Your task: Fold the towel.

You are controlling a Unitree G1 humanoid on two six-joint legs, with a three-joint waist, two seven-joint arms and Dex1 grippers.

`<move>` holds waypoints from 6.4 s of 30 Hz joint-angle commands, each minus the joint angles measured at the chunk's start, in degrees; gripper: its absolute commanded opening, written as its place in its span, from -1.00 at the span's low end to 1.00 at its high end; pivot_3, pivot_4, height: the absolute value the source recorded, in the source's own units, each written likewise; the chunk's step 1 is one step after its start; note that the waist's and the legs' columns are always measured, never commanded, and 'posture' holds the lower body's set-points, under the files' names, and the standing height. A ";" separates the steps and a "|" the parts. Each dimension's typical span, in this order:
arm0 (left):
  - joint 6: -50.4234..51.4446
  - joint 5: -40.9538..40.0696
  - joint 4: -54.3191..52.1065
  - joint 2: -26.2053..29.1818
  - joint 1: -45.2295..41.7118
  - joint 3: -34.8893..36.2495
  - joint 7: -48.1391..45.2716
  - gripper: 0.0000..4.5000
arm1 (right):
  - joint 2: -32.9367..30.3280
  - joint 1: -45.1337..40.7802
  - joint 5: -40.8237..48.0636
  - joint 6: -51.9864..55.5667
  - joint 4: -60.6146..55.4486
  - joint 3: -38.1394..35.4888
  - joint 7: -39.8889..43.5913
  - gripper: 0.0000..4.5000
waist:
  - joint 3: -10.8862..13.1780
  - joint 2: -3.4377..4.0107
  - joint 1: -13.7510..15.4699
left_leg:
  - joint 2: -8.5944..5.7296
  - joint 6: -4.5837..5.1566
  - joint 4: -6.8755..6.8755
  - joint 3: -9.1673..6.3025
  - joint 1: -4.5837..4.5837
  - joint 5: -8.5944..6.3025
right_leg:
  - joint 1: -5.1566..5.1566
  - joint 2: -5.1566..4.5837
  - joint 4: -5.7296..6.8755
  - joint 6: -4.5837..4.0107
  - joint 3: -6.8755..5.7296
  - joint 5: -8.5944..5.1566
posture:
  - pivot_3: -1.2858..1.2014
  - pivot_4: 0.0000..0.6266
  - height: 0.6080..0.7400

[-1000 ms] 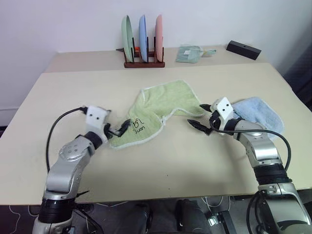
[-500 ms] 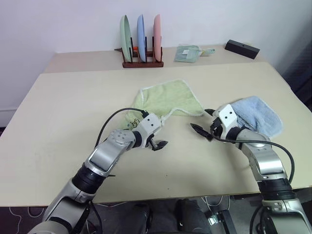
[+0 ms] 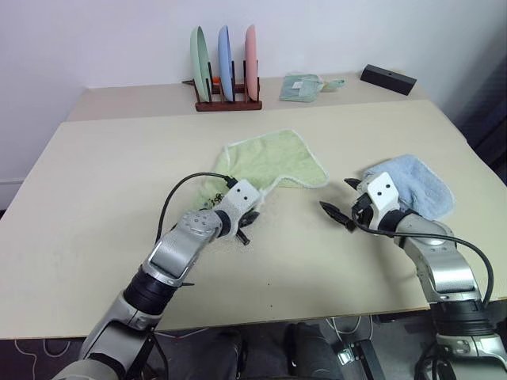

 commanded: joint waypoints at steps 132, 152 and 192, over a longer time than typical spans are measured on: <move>-34.23 -10.86 21.98 16.11 -15.04 35.55 -2.32 -1.00 | -11.85 -42.20 -8.47 -27.06 30.89 4.10 7.62 -0.99 | 0.28 -0.19 -2.14 | 0.19 -0.07 0.13 0.27 -1.06 -0.04 | -1.30 0.04 -0.05 -0.03 -0.13 0.32 | 0.03 -0.52 1.00; -10.97 -31.98 -13.60 21.74 40.41 51.81 -18.37 -1.00 | -28.42 -0.08 14.46 6.21 -7.11 -3.63 33.04 -0.99 | 0.33 -0.10 1.86 | 0.24 0.07 0.23 0.52 -0.70 -0.15 | -0.82 0.10 -0.06 -0.09 0.11 0.33 | 0.03 -0.52 1.00; -25.76 -15.30 13.18 11.20 14.63 44.55 5.16 0.49 | -13.33 -26.97 -12.38 -21.29 33.57 4.94 9.40 0.47 | 0.31 -0.13 -0.14 | 0.29 0.11 0.17 1.04 -0.69 -0.17 | -1.12 0.07 0.03 -0.08 0.14 0.37 | 0.03 -0.52 1.00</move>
